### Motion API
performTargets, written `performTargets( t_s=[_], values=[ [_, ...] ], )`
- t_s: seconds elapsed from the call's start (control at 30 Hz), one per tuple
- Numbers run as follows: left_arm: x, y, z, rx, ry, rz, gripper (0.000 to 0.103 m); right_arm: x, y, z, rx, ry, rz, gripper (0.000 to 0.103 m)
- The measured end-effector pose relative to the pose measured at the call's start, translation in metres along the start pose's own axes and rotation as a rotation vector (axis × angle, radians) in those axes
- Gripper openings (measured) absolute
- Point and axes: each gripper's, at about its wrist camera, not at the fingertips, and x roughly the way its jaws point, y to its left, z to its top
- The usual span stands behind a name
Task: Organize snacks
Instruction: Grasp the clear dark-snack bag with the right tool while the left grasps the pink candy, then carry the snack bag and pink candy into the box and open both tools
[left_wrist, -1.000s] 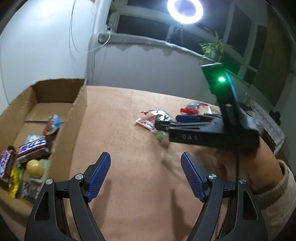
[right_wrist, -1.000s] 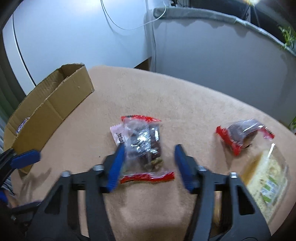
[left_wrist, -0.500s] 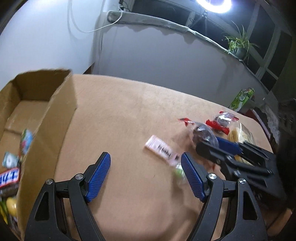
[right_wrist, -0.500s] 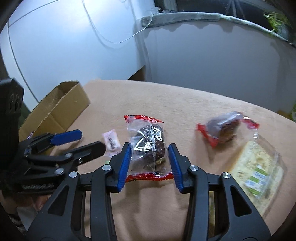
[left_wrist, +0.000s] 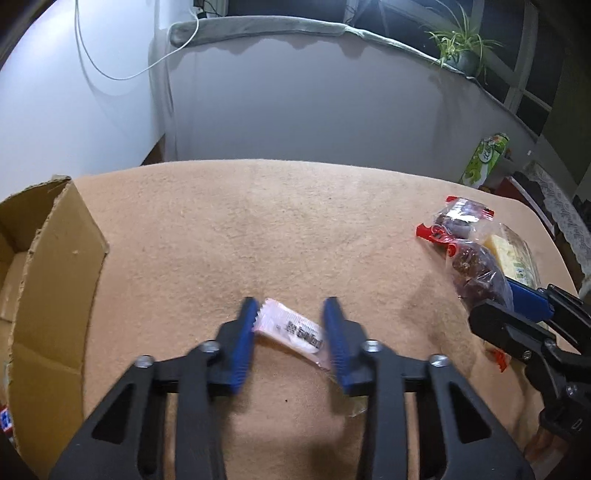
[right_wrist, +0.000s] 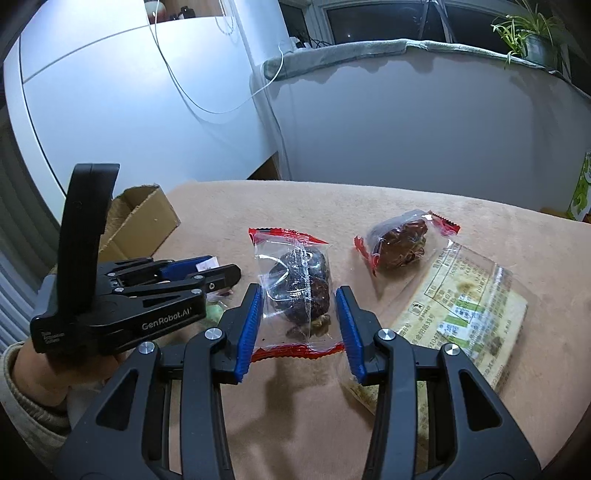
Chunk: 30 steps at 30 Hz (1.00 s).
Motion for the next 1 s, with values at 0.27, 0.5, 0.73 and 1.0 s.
performTargets(
  t_s=[0.27,0.5,0.73,1.0],
  values=[
    [-0.015,0.02,-0.007,-0.08,-0.032,-0.112,0.004,-0.029,0.005,-0.001,-0.011,-0.062,0.022,0.043],
    [-0.052,0.022,-0.021,-0.09,-0.129,-0.176,0.004,-0.057,0.017,-0.006,-0.015,-0.111,0.027,0.043],
    [-0.105,0.016,-0.04,-0.057,-0.241,-0.154,0.004,-0.079,0.02,-0.022,0.006,-0.136,0.001,0.043],
    [-0.145,0.009,-0.052,-0.015,-0.333,-0.136,0.004,-0.106,0.014,-0.037,0.031,-0.145,-0.044,0.043]
  ],
)
